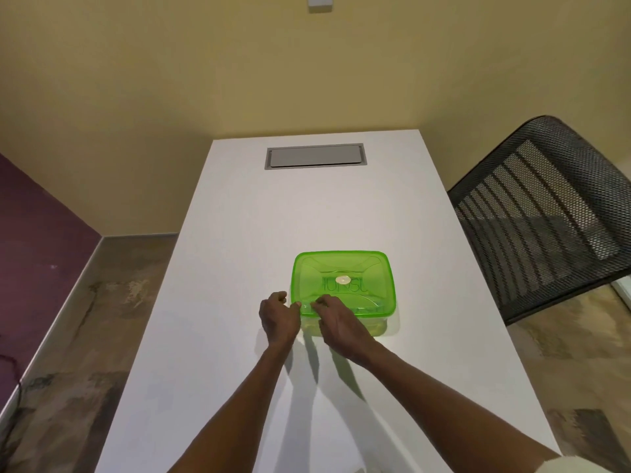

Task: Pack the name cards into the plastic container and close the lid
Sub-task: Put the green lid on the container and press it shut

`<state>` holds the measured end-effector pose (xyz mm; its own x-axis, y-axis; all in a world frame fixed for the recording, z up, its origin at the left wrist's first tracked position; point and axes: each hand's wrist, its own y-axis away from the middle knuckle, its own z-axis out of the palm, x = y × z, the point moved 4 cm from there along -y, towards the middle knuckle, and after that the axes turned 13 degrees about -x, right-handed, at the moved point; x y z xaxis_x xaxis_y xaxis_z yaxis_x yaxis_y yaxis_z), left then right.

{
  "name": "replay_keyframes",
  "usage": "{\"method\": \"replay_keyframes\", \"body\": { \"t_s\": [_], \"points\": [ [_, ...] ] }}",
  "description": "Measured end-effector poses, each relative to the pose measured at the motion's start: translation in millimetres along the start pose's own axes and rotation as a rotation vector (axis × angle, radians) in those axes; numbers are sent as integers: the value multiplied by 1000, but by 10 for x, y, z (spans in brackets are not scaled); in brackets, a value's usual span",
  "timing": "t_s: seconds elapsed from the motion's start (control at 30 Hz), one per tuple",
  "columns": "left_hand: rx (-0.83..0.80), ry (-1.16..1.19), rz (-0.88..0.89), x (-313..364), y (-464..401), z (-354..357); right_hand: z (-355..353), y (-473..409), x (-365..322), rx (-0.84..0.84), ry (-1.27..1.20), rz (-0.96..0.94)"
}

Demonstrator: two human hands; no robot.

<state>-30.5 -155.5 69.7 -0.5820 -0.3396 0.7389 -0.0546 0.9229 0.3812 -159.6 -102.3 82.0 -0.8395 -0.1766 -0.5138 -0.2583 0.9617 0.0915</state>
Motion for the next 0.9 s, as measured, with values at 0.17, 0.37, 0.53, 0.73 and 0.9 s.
{"method": "replay_keyframes", "body": {
  "t_s": [0.17, 0.37, 0.53, 0.73, 0.9],
  "points": [
    [-3, -117, 271, 368, 174, 206, -236, 131, 447, 194, -183, 220],
    [-277, -308, 395, 545, 258, 658, -440, 455, 1057, 326, -418, 605],
    [-337, -442, 347, 524, 244, 794, -409, 671, 1350, 316, -618, 878],
    [-354, -490, 324, 544, 226, 823, -365, 621, 1423, 243, -1019, 1088],
    [-351, -503, 317, 539, 187, 853, -322, 532, 1516, 199, -1011, 1201]
  ]
}}
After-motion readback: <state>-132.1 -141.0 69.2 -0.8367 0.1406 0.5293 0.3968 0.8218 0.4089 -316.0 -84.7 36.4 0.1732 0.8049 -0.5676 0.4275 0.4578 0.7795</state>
